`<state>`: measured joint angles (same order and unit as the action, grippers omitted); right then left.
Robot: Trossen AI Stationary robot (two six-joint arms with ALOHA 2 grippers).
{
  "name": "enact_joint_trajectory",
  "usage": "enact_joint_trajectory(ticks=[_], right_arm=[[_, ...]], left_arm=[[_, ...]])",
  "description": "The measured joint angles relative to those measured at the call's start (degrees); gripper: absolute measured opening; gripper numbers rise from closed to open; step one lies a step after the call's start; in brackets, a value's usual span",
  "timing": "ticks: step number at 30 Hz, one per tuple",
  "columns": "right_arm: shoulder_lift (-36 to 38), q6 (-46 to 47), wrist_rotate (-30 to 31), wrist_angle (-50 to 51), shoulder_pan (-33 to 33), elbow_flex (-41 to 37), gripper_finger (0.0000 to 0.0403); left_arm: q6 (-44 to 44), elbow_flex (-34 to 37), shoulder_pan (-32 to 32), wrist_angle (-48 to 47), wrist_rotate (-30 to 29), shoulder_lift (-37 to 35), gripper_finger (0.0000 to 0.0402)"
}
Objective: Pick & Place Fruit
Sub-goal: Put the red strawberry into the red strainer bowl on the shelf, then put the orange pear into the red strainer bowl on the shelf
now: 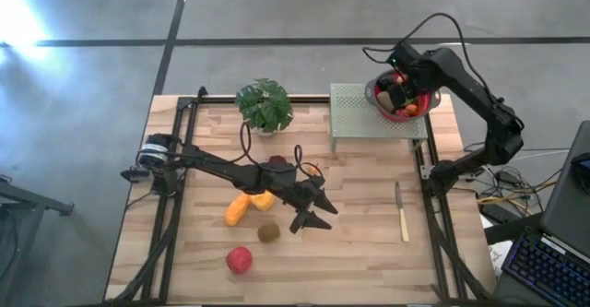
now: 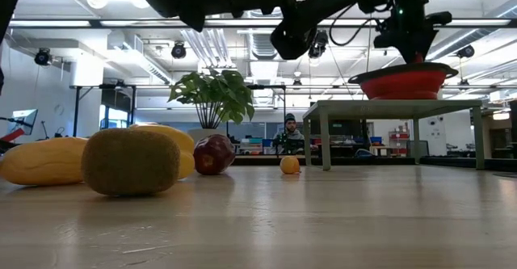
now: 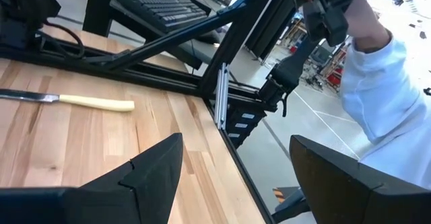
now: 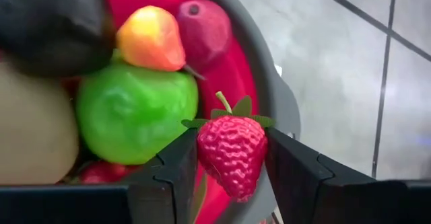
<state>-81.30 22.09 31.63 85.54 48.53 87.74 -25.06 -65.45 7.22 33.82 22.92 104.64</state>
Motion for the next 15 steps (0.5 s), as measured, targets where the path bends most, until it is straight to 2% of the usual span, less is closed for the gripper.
enact_joint_trajectory(ticks=[12, 15], right_arm=[[0.2, -0.26, 0.01, -0.42, -0.25, 0.0, 0.0212], [0.24, -0.75, -0.04, -0.46, -0.29, 0.0, 0.0222]], left_arm=[[0.07, 0.0, 0.02, -1.89, -0.02, 0.0, 0.0277], [3.36, 0.0, 0.07, -4.1, -0.04, 0.0, 0.0277]])
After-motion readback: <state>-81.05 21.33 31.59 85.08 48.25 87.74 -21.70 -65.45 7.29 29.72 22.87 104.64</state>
